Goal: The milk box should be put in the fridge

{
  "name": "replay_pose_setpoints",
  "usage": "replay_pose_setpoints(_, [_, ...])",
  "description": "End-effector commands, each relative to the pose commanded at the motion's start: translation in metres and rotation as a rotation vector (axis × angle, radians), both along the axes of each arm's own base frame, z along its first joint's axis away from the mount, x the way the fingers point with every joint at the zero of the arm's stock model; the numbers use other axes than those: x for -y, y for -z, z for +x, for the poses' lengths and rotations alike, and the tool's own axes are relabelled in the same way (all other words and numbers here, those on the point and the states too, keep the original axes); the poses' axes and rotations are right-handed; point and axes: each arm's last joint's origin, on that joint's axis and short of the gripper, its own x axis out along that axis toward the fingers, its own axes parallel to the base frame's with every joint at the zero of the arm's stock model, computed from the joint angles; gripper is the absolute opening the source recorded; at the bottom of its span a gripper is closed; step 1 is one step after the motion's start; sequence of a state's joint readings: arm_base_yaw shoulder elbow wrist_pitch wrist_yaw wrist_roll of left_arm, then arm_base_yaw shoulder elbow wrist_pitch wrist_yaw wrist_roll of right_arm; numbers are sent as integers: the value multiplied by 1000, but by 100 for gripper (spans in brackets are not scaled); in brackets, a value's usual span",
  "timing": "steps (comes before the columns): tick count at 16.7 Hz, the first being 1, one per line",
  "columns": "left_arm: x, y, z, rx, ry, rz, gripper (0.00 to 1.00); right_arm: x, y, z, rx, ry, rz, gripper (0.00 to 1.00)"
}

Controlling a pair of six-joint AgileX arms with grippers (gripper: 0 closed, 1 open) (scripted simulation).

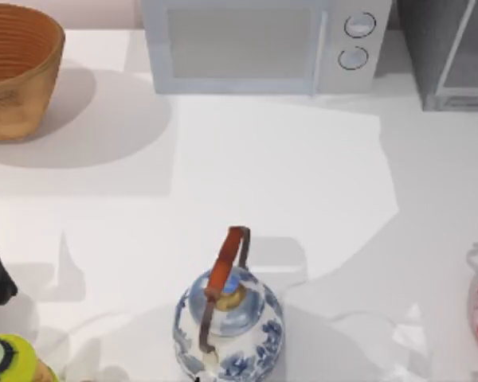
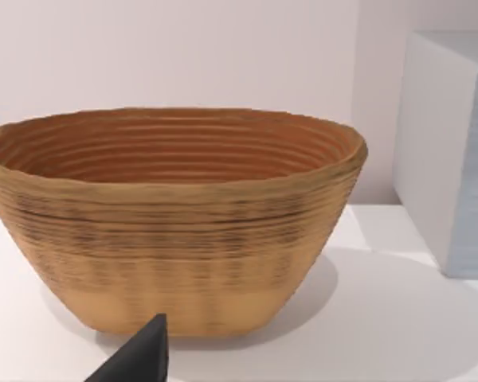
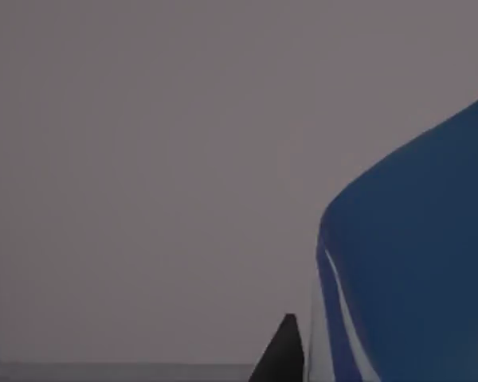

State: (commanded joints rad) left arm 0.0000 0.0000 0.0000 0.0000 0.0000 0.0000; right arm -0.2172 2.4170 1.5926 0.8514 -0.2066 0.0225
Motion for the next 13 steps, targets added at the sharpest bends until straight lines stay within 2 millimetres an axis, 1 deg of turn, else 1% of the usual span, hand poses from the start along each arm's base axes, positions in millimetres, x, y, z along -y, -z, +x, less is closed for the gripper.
replay_pose_setpoints(4, [0, 0, 0, 0, 0, 0, 100, 0, 0, 1, -1, 3, -1, 0])
replay_pose_setpoints(13, [0, 0, 0, 0, 0, 0, 100, 0, 0, 1, -1, 3, -1, 68])
